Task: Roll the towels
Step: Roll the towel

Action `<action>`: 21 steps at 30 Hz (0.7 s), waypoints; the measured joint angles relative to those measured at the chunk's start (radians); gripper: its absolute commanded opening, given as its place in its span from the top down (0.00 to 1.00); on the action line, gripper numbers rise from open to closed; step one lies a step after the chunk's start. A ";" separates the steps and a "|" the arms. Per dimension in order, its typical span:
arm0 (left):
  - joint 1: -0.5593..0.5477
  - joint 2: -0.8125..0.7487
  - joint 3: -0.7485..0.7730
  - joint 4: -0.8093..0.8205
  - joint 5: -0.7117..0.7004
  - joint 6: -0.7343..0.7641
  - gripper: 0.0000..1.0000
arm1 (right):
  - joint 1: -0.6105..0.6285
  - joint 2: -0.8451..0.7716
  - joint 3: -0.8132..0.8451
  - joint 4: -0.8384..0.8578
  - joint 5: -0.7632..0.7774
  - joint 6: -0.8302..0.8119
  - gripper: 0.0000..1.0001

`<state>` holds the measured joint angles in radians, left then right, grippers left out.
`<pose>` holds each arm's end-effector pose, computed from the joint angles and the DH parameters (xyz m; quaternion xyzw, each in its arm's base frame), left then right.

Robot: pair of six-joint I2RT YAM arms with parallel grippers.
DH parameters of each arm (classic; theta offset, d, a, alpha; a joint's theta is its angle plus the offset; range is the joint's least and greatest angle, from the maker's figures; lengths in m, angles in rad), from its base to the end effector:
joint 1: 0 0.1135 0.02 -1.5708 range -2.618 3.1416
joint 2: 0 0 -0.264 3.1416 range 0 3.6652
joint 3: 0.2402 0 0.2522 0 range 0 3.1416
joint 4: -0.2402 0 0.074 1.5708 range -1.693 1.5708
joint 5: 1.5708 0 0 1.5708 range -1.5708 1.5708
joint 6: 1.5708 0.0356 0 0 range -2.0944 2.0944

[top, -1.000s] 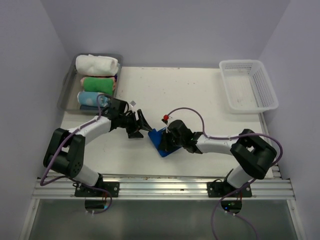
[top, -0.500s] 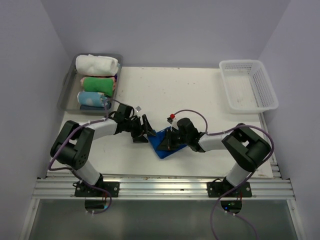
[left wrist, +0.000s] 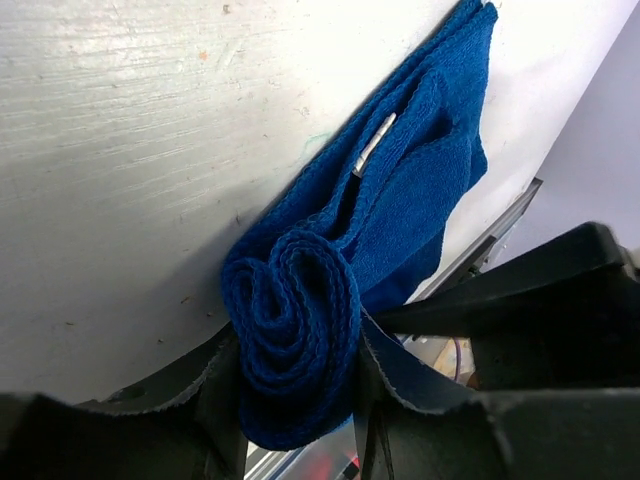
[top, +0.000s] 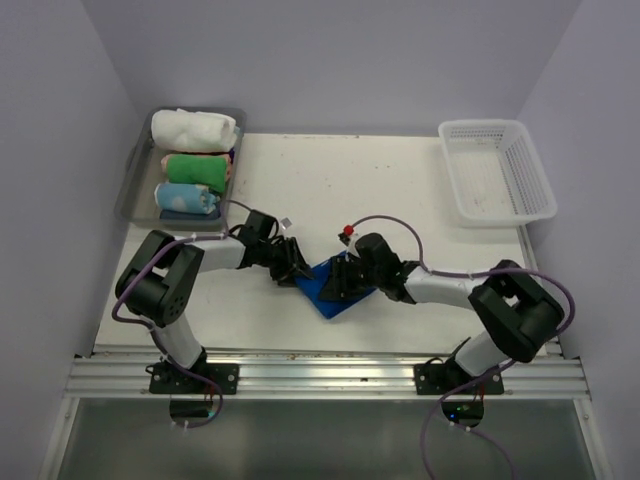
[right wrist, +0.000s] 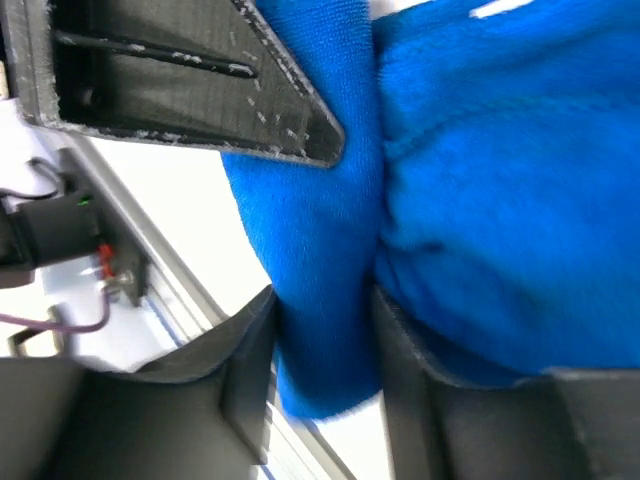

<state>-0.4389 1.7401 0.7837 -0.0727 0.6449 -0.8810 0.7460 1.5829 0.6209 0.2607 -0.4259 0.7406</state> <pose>0.2693 -0.1501 0.1204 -0.1176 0.9102 -0.3968 0.0133 0.2058 0.2102 0.1422 -0.0914 0.8862 0.4197 0.1734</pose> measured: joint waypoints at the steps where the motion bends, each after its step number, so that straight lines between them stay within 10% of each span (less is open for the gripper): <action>1: 0.000 0.000 0.003 -0.003 -0.002 0.000 0.60 | 0.003 -0.034 0.009 -0.056 0.034 -0.019 0.46; 11: -0.004 0.000 0.051 -0.079 -0.025 0.010 0.63 | 0.280 -0.173 0.295 -0.536 0.600 -0.216 0.40; 21: -0.010 0.004 0.095 -0.140 -0.039 0.021 0.63 | 0.569 0.113 0.519 -0.720 1.044 -0.349 0.39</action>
<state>-0.4484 1.7443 0.8791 -0.2127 0.6060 -0.8597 1.3151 1.6962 1.1397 -0.4595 0.6178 0.3920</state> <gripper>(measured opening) 0.368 0.604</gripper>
